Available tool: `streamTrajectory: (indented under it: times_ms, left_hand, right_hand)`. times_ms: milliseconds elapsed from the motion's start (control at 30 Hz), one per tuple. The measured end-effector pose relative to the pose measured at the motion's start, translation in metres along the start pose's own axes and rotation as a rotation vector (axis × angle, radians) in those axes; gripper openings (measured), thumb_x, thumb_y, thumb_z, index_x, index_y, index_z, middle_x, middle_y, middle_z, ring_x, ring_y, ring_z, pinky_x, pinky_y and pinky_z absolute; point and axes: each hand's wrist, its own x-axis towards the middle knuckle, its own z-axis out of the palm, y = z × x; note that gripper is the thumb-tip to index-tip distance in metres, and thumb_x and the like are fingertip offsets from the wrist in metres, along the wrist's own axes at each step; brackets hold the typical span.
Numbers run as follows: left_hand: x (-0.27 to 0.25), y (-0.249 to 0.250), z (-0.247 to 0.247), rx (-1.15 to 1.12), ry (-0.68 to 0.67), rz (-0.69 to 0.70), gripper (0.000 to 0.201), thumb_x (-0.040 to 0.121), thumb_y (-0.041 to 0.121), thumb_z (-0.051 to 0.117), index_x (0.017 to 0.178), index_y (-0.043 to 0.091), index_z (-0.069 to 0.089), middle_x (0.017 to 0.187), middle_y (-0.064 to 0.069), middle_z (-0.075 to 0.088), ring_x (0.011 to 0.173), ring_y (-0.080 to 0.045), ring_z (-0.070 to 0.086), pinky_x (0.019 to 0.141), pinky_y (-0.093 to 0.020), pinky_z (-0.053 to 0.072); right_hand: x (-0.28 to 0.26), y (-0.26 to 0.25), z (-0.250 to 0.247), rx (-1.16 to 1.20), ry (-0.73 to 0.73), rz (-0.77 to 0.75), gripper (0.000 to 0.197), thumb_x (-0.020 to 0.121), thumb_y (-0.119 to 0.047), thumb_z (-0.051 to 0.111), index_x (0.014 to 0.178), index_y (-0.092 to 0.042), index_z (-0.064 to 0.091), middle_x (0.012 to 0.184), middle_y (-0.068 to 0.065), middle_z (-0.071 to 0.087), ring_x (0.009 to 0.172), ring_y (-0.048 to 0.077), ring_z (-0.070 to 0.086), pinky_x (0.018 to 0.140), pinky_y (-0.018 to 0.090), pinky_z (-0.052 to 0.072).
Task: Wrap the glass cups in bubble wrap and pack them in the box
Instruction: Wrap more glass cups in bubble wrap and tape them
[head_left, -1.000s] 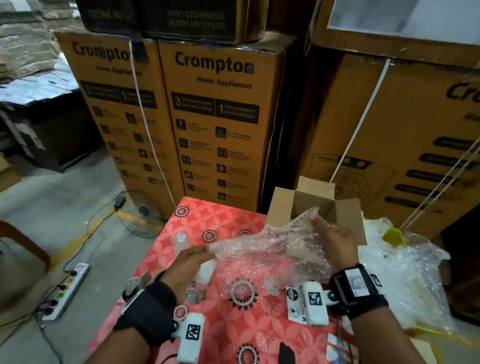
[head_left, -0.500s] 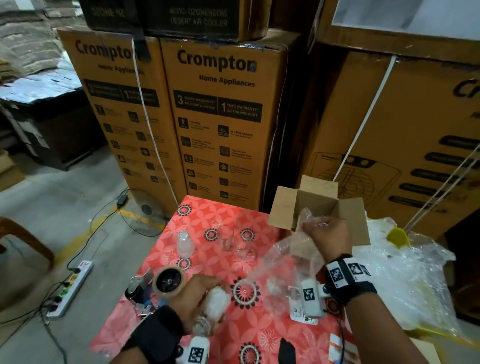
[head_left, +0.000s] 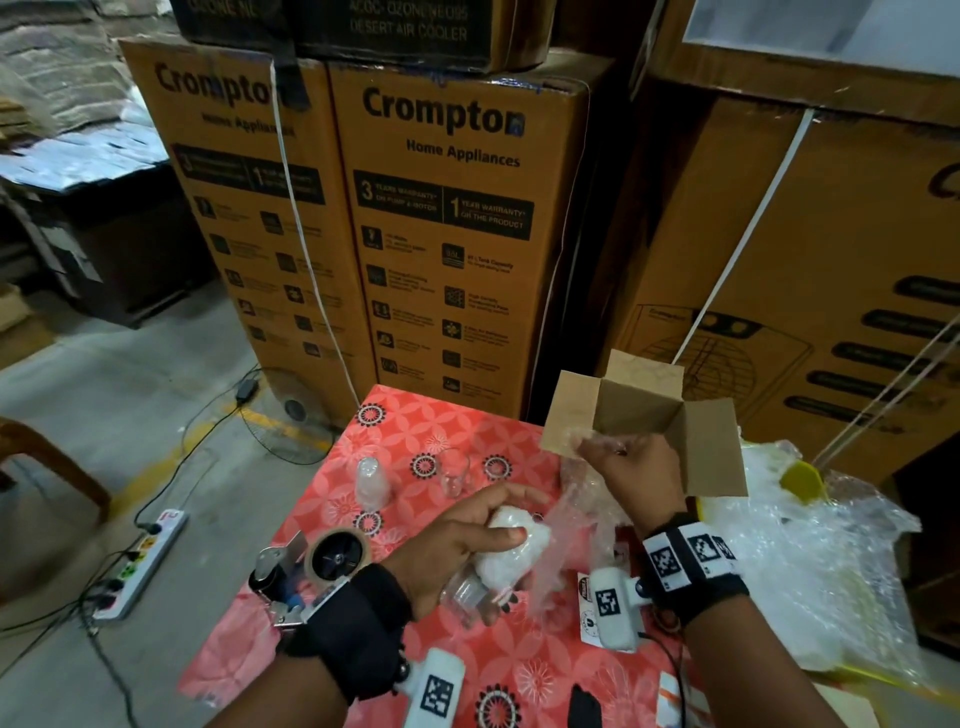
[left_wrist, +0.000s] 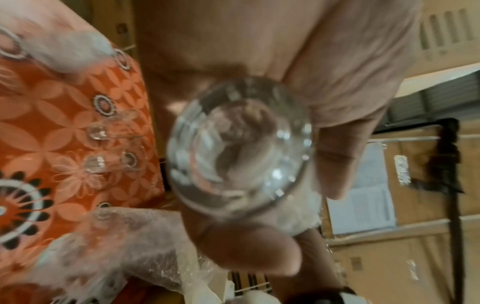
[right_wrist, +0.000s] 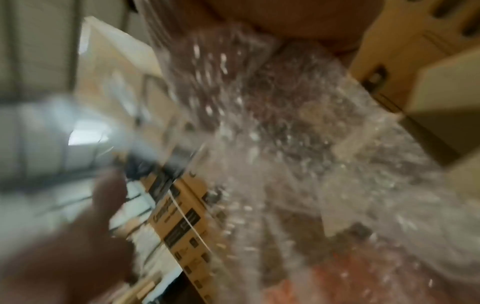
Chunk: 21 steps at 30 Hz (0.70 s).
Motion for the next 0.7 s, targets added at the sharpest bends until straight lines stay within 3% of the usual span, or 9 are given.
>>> streamTrajectory:
  times_ms: [67,133,200,300,367,433,533,600,700]
  left_hand:
    - [0.005,0.009,0.013,0.074,-0.023,0.045,0.051,0.096,0.014,0.068,0.146,0.015,0.055,0.131,-0.016,0.058,0.099,-0.031,0.066,0.070,-0.036,0.060]
    - [0.011,0.015,0.025,0.130,-0.030,0.086,0.053,0.094,0.009,0.067,0.146,0.011,0.056,0.132,-0.014,0.060,0.107,-0.025,0.066,0.086,-0.034,0.057]
    - [0.014,0.021,0.034,0.166,-0.035,0.106,0.055,0.093,0.009,0.067,0.146,0.010,0.055,0.135,-0.015,0.062,0.113,-0.024,0.066,0.094,-0.033,0.056]
    - [0.018,0.023,0.032,0.173,0.006,0.132,0.063,0.093,0.009,0.067,0.153,0.019,0.051,0.148,-0.018,0.059,0.123,-0.033,0.064,0.109,-0.050,0.048]
    - [0.017,0.024,0.029,0.133,0.037,0.147,0.068,0.093,0.010,0.068,0.157,0.024,0.047,0.153,-0.011,0.058,0.131,-0.032,0.062,0.109,-0.048,0.049]
    - [0.013,0.028,0.029,0.123,0.051,0.182,0.073,0.092,0.010,0.065,0.159,0.026,0.042,0.153,0.007,0.060,0.136,-0.014,0.061,0.106,-0.030,0.052]
    - [0.013,0.034,0.028,0.125,0.040,0.217,0.081,0.095,0.005,0.061,0.164,0.025,0.023,0.128,0.036,0.068,0.121,0.012,0.062,0.093,-0.010,0.050]
    - [0.015,0.033,0.026,0.118,0.047,0.225,0.093,0.093,0.007,0.062,0.168,0.023,0.009,0.122,0.042,0.066,0.118,0.018,0.060,0.091,-0.008,0.049]
    - [0.018,0.031,0.029,0.116,0.040,0.229,0.098,0.101,-0.004,0.061,0.168,0.026,-0.003,0.111,0.050,0.064,0.111,0.027,0.057,0.088,-0.004,0.046]
  right_hand:
    - [-0.006,-0.011,0.001,-0.154,0.049,-0.094,0.050,0.087,-0.044,0.082,0.047,-0.020,0.065,0.043,-0.012,0.059,0.042,0.002,0.054,0.051,0.026,0.041]
    - [-0.013,-0.022,0.001,-0.278,0.103,-0.197,0.042,0.084,-0.054,0.081,0.057,-0.023,0.072,0.057,-0.013,0.067,0.055,0.010,0.064,0.055,0.028,0.052]
    - [-0.018,-0.031,-0.001,-0.269,0.128,-0.241,0.031,0.083,-0.054,0.083,0.069,-0.027,0.079,0.073,-0.016,0.071,0.066,0.008,0.067,0.061,0.028,0.057]
    - [-0.019,-0.034,-0.008,-0.134,0.071,-0.334,0.025,0.085,-0.053,0.082,0.076,-0.030,0.083,0.079,-0.019,0.076,0.074,-0.003,0.071,0.066,0.032,0.061]
    - [-0.021,-0.033,-0.015,-0.038,-0.015,-0.372,0.018,0.088,-0.049,0.082,0.081,-0.033,0.084,0.081,-0.021,0.078,0.078,-0.003,0.073,0.069,0.037,0.063]
    - [-0.022,-0.033,-0.022,0.019,-0.085,-0.381,0.014,0.090,-0.046,0.080,0.085,-0.033,0.085,0.083,-0.022,0.078,0.078,-0.001,0.074,0.069,0.039,0.064]
    - [-0.023,-0.033,-0.030,0.062,-0.125,-0.375,0.019,0.096,-0.040,0.075,0.082,-0.030,0.083,0.080,-0.017,0.079,0.067,-0.002,0.071,0.061,0.032,0.057]
    - [-0.024,-0.034,-0.031,0.086,-0.135,-0.362,0.026,0.100,-0.039,0.071,0.080,-0.026,0.082,0.075,-0.012,0.078,0.054,0.001,0.065,0.056,0.026,0.047]
    - [-0.031,-0.042,-0.029,0.117,-0.138,-0.394,0.030,0.101,-0.040,0.069,0.081,-0.023,0.082,0.070,-0.007,0.077,0.047,0.008,0.062,0.049,0.037,0.051]
